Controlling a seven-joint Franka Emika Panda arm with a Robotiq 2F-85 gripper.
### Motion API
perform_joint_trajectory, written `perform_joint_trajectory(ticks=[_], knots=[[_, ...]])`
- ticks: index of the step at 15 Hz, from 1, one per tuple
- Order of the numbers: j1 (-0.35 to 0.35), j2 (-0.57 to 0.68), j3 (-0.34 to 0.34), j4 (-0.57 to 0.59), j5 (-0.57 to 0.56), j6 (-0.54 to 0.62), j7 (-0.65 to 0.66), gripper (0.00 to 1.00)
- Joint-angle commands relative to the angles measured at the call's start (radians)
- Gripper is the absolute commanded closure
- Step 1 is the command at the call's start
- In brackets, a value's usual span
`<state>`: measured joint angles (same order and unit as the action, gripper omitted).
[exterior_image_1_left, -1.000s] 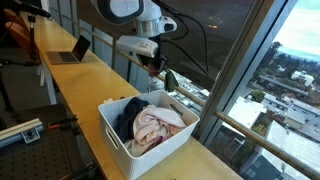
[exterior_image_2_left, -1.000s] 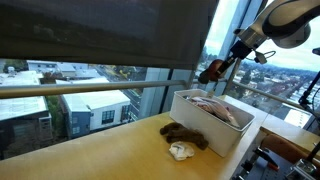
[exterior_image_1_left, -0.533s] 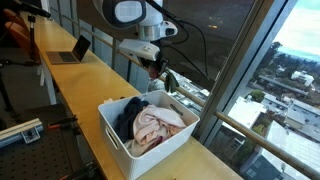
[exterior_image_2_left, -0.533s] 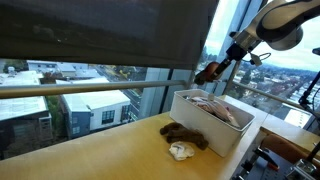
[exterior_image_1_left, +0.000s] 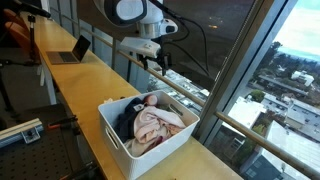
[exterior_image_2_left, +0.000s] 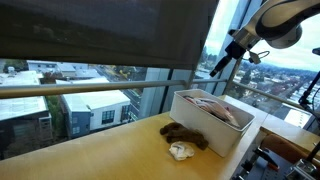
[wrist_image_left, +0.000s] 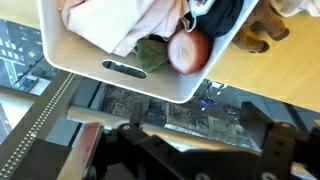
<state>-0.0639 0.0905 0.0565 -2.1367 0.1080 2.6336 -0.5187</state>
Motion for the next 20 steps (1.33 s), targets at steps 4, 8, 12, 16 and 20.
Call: perform_joint_trajectory(ticks=[4,8,12,16,20], knots=[[0.046,0.002,0.004,0.007,-0.037,-0.021,0.042,0.00],[0.092,0.009,0.034,-0.008,-0.034,-0.021,0.068,0.00],[0.155,0.033,0.079,-0.013,-0.077,-0.016,0.122,0.00],[0.203,0.099,0.106,-0.006,-0.148,-0.009,0.176,0.00],[0.223,0.188,0.102,-0.024,-0.220,0.010,0.206,0.00]])
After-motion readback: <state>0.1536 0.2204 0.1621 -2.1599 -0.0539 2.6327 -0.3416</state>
